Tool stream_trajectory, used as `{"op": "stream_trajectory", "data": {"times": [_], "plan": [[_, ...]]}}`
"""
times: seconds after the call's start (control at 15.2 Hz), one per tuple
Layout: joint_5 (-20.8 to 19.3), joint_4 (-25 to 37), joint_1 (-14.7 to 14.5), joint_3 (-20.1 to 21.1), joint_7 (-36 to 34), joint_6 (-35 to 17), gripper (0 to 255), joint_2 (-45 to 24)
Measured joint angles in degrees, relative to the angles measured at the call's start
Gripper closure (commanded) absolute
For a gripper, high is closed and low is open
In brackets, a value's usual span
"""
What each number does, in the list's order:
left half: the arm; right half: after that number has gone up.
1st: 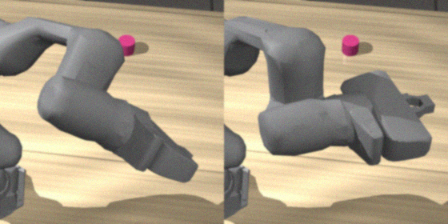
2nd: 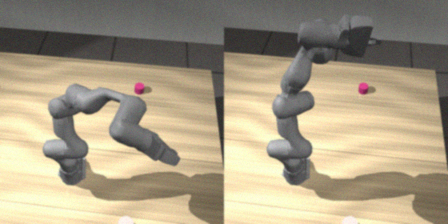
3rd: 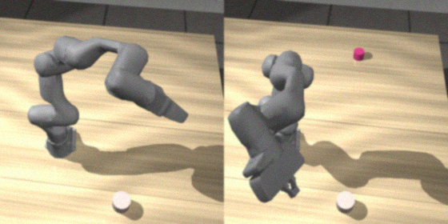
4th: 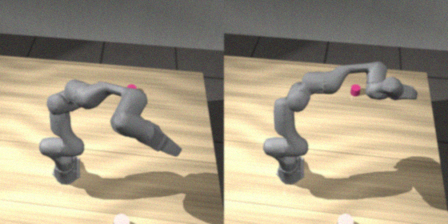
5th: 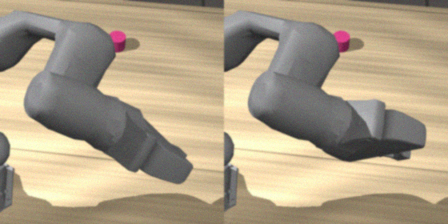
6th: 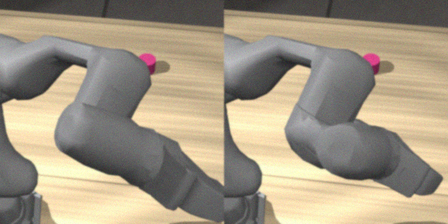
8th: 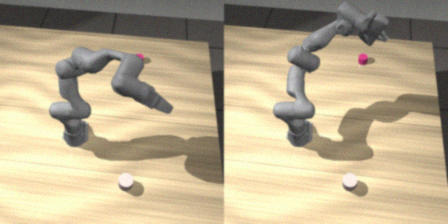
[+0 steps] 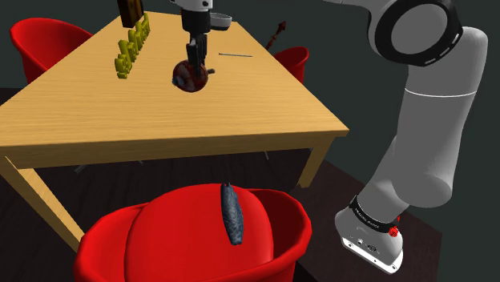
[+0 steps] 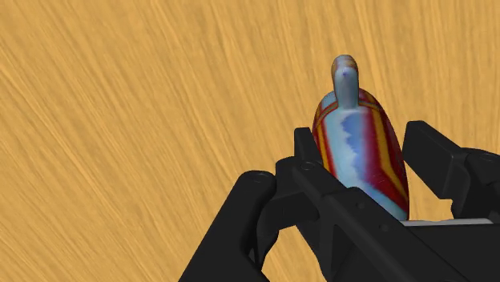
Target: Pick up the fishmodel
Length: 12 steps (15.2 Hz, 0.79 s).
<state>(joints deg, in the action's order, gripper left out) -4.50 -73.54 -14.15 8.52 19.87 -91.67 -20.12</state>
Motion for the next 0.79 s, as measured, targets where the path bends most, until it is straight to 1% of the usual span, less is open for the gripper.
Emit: {"op": "stream_trajectory", "data": {"times": [0.53,0.79], "plan": [[-0.38,10.26,-0.63,0.03,0.12,7.66,255,-2.63],[-0.69,16.44,-1.10,0.02,0.18,11.75,255,-4.71]]}}
